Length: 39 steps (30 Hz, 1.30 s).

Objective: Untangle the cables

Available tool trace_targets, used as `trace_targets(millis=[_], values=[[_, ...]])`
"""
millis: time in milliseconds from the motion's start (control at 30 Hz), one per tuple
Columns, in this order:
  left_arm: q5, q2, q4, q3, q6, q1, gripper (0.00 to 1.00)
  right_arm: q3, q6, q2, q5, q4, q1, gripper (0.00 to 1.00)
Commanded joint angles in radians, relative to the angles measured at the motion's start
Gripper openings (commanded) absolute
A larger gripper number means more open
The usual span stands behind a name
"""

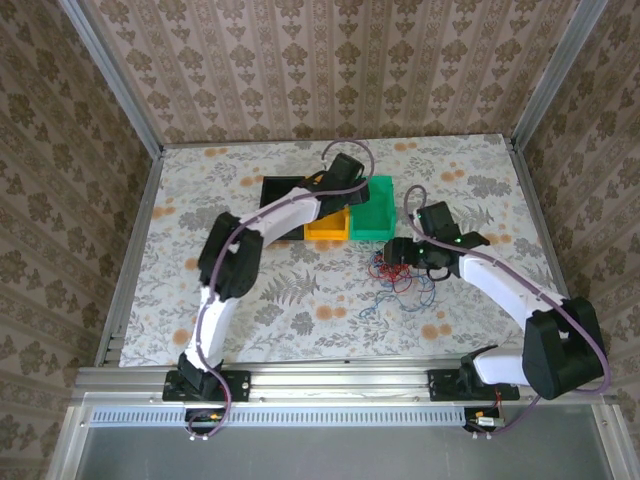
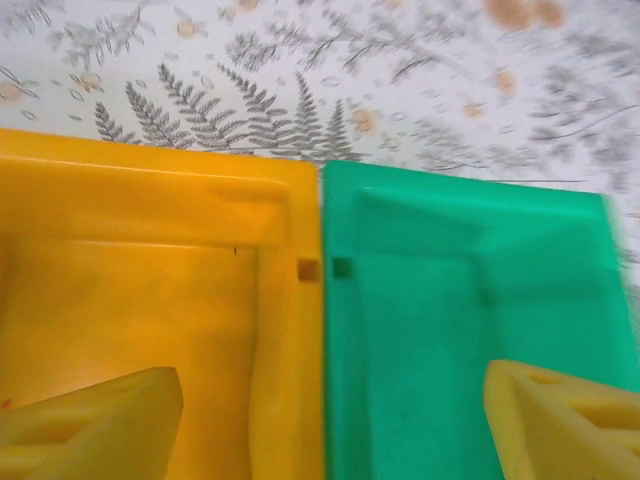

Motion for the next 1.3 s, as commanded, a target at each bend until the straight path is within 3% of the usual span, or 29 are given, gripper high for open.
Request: trace_targets(millis=[0, 167, 267, 400, 567, 833, 1267], values=[[0.067, -0.212, 0.231, -0.193, 0.190, -0.001, 0.81, -0.031, 0.024, 0.056, -0.037, 0.041, 0.017, 0.73], [0.122, -0.460, 0.353, -0.605, 0.379, 0.003, 0.86, 0.040, -0.007, 0.215, -0.079, 0.126, 0.106, 0.70], [0.103, -0.591, 0.394, -0.810, 0.384, 0.005, 0.88, 0.143, -0.064, 0.325, -0.110, 0.098, 0.200, 0.65], [0.083, -0.724, 0.403, -0.961, 0.402, -0.002, 0.90, 0.240, -0.137, 0.366, -0.155, 0.073, 0.315, 0.69], [0.094, -0.756, 0.354, -0.973, 0.502, -0.036, 0.91, 0.228, -0.127, 0.281, -0.079, 0.060, 0.321, 0.79], [0.171, -0.662, 0.300, -0.916, 0.592, -0.069, 0.91, 0.137, -0.115, 0.123, -0.042, -0.013, 0.280, 0.81], [0.193, -0.560, 0.340, -0.910, 0.525, -0.066, 0.79, 0.066, -0.072, 0.205, -0.081, -0.007, 0.281, 0.62]])
